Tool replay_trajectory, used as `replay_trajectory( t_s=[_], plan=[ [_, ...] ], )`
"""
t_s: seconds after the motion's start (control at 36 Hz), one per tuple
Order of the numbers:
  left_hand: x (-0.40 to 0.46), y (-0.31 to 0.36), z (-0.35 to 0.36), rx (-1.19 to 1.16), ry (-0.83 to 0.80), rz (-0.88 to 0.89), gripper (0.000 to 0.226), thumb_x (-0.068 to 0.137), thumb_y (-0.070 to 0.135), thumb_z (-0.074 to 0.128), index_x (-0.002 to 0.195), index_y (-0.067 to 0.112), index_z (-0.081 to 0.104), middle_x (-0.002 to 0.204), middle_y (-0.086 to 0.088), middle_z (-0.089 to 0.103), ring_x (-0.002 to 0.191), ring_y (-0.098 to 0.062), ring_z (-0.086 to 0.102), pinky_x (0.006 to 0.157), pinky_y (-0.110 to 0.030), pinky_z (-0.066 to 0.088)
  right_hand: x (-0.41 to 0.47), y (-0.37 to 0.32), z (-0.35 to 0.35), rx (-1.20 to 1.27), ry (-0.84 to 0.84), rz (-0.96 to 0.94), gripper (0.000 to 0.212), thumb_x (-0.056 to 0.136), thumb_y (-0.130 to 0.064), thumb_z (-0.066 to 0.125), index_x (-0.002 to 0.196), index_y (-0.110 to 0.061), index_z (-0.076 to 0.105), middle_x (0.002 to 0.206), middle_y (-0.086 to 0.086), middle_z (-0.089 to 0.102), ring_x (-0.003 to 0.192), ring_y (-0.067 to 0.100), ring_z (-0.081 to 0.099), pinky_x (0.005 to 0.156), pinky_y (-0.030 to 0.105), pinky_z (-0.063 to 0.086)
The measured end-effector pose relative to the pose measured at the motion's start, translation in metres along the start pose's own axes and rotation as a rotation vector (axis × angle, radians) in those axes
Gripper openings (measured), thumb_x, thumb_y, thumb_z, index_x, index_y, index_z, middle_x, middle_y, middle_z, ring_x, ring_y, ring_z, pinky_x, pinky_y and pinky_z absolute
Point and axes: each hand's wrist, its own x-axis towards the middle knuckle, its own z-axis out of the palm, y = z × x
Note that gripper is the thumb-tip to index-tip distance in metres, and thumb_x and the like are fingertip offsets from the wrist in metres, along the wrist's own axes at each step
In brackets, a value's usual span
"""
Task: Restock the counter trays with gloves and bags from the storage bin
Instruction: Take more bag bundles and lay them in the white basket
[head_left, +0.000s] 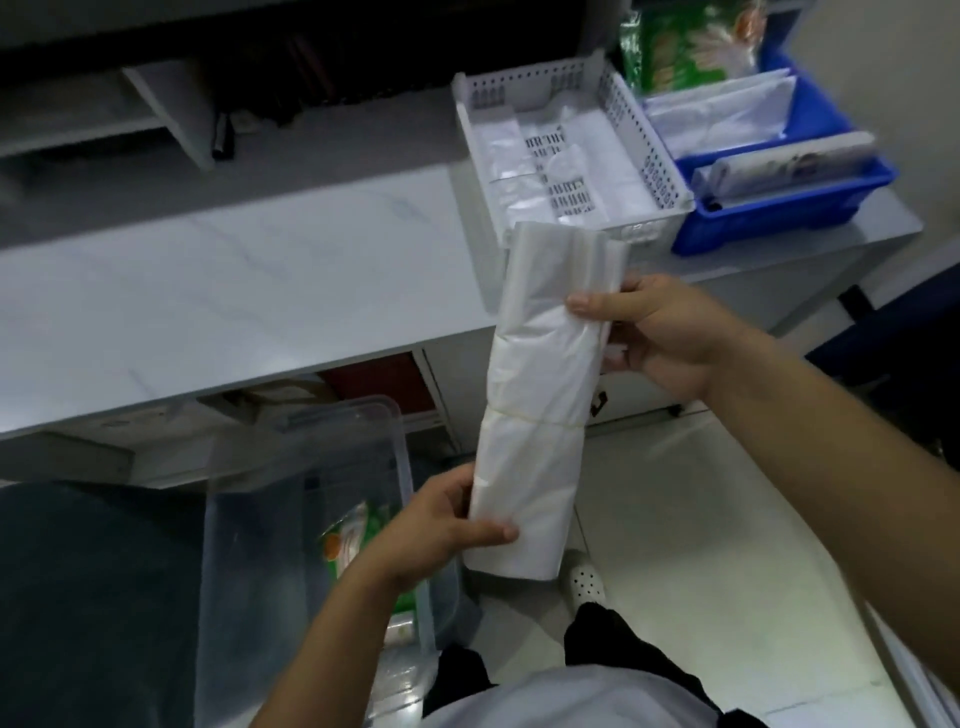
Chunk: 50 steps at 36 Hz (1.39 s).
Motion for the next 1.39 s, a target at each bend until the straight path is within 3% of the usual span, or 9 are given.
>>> replay_trajectory(
  t_s=[0.19, 0.33, 0.47, 0.72, 0.92, 1.03, 1.17, 1.28, 1.39],
  plan=[
    [0.064, 0.051, 0.068, 0.055, -0.05, -0.007, 0.055, 0.073, 0.019, 0.086, 0.122, 0.032, 0.066, 0.125, -0.003, 0.069, 0.118, -0.022, 0.064, 0.097, -0.041, 0.054, 0.002, -0.039, -0.099, -0.018, -0.117, -0.083, 0.023, 0.068, -0.021, 0.079, 0.091, -0.015, 0.078, 0.095, 0.005, 0.077, 0.086, 0.021, 0.074, 0.068, 0.037, 0.062],
    [0.093, 0.127, 0.093, -0.032, 0.06, 0.238, 0.063, 0.078, 0.022, 0.083, 0.135, 0.026, 0.057, 0.132, -0.008, 0.065, 0.123, -0.029, 0.06, 0.095, -0.036, 0.053, -0.008, -0.073, -0.13, -0.163, -0.255, -0.225, 0.025, 0.073, -0.019, 0.077, 0.097, -0.013, 0.079, 0.104, 0.008, 0.076, 0.096, 0.024, 0.073, 0.072, 0.031, 0.06],
    [0.105, 0.205, 0.099, 0.033, 0.151, 0.458, 0.052, 0.075, 0.02, 0.083, 0.124, 0.023, 0.066, 0.118, -0.006, 0.071, 0.11, -0.024, 0.067, 0.085, -0.031, 0.055, -0.006, -0.082, -0.132, -0.32, -0.344, -0.302, 0.025, 0.074, -0.021, 0.076, 0.098, -0.013, 0.077, 0.104, 0.013, 0.076, 0.099, 0.03, 0.072, 0.084, 0.045, 0.06],
    [0.128, 0.256, 0.093, 0.185, 0.392, 0.501, 0.03, 0.071, 0.009, 0.082, 0.1, 0.014, 0.076, 0.097, -0.015, 0.076, 0.092, -0.034, 0.073, 0.074, -0.05, 0.061, 0.024, -0.079, -0.14, -0.278, -0.321, -0.319, 0.029, 0.071, -0.032, 0.081, 0.098, -0.022, 0.079, 0.102, 0.005, 0.077, 0.096, 0.023, 0.074, 0.077, 0.036, 0.062],
    [0.152, 0.325, 0.027, 0.003, 0.454, 0.533, 0.031, 0.069, 0.015, 0.08, 0.099, 0.011, 0.075, 0.094, -0.008, 0.077, 0.086, -0.027, 0.074, 0.066, -0.041, 0.059, 0.063, -0.044, -0.136, -0.425, -0.212, -0.266, 0.052, 0.076, -0.017, 0.083, 0.122, -0.029, 0.063, 0.111, -0.006, 0.074, 0.105, 0.015, 0.069, 0.087, 0.035, 0.056],
    [0.186, 0.364, -0.029, -0.064, 0.469, 0.479, 0.028, 0.077, 0.014, 0.079, 0.104, 0.011, 0.073, 0.092, -0.006, 0.076, 0.081, -0.021, 0.074, 0.067, -0.037, 0.059, 0.094, -0.055, -0.115, -0.425, -0.034, -0.367, 0.072, 0.078, -0.013, 0.08, 0.128, -0.053, 0.048, 0.107, -0.008, 0.073, 0.097, 0.006, 0.07, 0.073, 0.021, 0.057],
    [0.251, 0.389, -0.085, -0.097, 0.534, 0.355, 0.02, 0.085, 0.005, 0.072, 0.104, 0.011, 0.07, 0.083, -0.003, 0.077, 0.068, -0.016, 0.075, 0.058, -0.031, 0.058, 0.138, -0.091, -0.086, -0.504, 0.102, -0.336, 0.085, 0.084, -0.01, 0.072, 0.131, -0.07, 0.034, 0.113, 0.003, 0.061, 0.083, 0.027, 0.072, 0.07, 0.047, 0.062],
    [0.309, 0.385, -0.122, -0.034, 0.528, 0.142, 0.018, 0.083, -0.001, 0.069, 0.095, 0.012, 0.064, 0.088, -0.009, 0.068, 0.077, -0.025, 0.066, 0.075, -0.042, 0.06, 0.17, -0.097, -0.075, -0.535, 0.151, -0.217, 0.077, 0.086, -0.009, 0.072, 0.134, -0.06, 0.041, 0.119, 0.009, 0.055, 0.078, 0.026, 0.066, 0.049, 0.023, 0.052],
    [0.357, 0.358, -0.146, 0.011, 0.518, -0.073, 0.031, 0.083, -0.009, 0.065, 0.11, 0.005, 0.057, 0.084, -0.01, 0.052, 0.063, -0.019, 0.05, 0.069, -0.04, 0.055, 0.193, -0.076, -0.072, -0.452, 0.187, -0.081, 0.067, 0.084, -0.004, 0.073, 0.135, -0.042, 0.053, 0.109, 0.013, 0.059, 0.072, 0.022, 0.061, 0.05, 0.022, 0.047]
  ],
)
